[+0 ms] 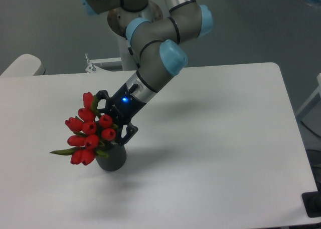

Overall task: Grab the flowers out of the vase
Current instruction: 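Lower the open gripper around the tulip stems above the vase rim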

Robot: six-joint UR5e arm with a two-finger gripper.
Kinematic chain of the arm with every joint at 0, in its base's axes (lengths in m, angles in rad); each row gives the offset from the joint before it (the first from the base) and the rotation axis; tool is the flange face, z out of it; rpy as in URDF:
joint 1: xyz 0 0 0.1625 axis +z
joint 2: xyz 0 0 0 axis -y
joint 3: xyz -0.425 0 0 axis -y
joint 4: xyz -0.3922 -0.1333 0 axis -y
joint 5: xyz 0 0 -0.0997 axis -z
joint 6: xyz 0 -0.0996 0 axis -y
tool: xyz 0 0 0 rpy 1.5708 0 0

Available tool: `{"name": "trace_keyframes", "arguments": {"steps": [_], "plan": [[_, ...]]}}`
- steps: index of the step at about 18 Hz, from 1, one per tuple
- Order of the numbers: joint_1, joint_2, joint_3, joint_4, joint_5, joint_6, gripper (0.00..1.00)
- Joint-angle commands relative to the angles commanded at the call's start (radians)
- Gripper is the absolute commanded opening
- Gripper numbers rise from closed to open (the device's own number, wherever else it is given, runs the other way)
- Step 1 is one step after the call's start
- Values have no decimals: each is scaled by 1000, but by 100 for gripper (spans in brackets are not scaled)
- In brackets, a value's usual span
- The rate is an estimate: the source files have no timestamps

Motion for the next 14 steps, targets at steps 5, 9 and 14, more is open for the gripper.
{"name": "trace_keyframes", "arguments": {"steps": [5,9,14], "plan": [[3,2,-3,6,0,0,43],[24,5,0,6,-24,2,35],[43,11,0,6,-54,3,33]]}}
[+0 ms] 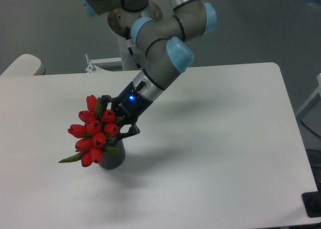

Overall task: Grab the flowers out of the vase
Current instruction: 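Lower the open gripper around the tulip stems above the vase rim, then close the gripper on the tulip stems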

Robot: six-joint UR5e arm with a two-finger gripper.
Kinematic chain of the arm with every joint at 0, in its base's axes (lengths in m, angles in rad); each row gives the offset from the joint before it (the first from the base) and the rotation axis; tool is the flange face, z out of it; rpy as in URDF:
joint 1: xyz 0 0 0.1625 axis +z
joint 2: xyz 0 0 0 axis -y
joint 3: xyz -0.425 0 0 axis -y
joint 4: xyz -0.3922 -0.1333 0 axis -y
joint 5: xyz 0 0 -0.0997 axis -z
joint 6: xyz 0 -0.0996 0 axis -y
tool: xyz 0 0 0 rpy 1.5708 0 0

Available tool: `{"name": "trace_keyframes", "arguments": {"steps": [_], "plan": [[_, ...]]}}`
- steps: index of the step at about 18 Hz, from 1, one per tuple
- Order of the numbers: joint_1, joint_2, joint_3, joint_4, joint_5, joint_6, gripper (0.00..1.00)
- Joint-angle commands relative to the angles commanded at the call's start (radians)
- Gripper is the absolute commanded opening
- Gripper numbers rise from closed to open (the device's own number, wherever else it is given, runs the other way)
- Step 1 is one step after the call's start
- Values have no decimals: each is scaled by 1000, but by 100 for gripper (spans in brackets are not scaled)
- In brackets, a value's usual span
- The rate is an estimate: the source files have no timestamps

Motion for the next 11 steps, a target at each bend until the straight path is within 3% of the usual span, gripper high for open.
{"name": "trace_keyframes", "arguments": {"steps": [11], "plan": [[15,90,-8,-2,-44,-72,33]]}}
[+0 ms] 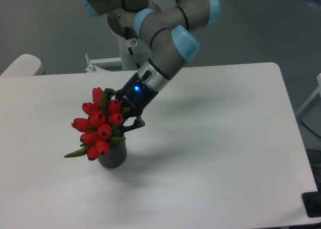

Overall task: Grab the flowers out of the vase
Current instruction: 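Close the gripper on the tulip stems, then lift the tulip bunch straight up out of the vase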

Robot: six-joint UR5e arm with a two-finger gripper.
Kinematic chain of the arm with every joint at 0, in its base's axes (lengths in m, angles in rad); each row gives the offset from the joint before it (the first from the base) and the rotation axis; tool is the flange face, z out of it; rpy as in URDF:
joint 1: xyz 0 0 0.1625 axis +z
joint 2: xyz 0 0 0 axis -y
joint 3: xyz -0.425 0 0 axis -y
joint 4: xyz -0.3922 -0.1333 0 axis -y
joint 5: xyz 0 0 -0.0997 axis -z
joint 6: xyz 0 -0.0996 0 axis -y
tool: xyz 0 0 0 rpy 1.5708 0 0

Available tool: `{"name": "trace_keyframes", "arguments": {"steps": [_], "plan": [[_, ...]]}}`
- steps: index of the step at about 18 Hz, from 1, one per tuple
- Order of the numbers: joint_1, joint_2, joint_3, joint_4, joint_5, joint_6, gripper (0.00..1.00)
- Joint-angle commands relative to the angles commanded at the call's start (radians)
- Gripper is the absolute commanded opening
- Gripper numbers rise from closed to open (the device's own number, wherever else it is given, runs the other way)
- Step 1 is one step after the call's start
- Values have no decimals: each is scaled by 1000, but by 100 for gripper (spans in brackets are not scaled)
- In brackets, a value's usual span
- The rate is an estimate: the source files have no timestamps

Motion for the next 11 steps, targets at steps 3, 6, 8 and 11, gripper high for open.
{"name": "trace_keyframes", "arguments": {"steps": [3,6,8,11], "plan": [[-2,17,5,2,-6,-31,33],[0,32,14,0,-38,-69,33],[2,43,24,0,-45,-89,33],[5,49,49,0,-60,-130,33]]}}
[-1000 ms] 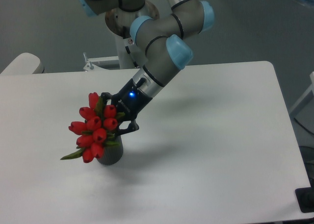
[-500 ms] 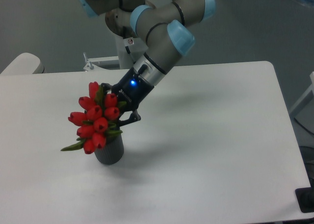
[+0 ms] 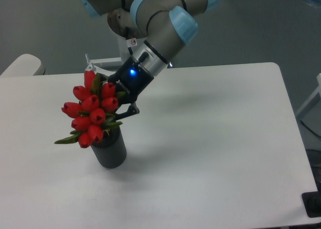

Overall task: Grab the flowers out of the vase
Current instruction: 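Lift the tulip bunch straight up out of the vase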

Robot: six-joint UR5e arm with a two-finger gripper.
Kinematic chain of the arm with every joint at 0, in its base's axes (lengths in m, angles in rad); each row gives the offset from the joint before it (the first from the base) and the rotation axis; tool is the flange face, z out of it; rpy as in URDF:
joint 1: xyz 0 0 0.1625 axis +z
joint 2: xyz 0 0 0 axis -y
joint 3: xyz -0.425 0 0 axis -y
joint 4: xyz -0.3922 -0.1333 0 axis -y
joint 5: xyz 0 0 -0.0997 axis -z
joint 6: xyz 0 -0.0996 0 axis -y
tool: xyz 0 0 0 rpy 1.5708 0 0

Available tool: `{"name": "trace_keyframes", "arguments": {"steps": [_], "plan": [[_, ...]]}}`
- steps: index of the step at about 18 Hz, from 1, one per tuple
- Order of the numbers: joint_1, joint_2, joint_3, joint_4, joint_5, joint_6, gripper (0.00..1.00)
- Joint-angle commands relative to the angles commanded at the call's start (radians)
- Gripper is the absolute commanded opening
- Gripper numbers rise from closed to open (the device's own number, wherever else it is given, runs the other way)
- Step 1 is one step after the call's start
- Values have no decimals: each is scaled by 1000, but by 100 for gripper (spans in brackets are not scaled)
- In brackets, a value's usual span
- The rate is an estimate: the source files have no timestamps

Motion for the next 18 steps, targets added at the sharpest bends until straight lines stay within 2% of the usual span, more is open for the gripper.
{"name": "trace_keyframes", "arguments": {"steps": [8,18], "plan": [[9,26,69,0,-31,-83,33],[113,49,149,-2,-81,-153,33]]}}
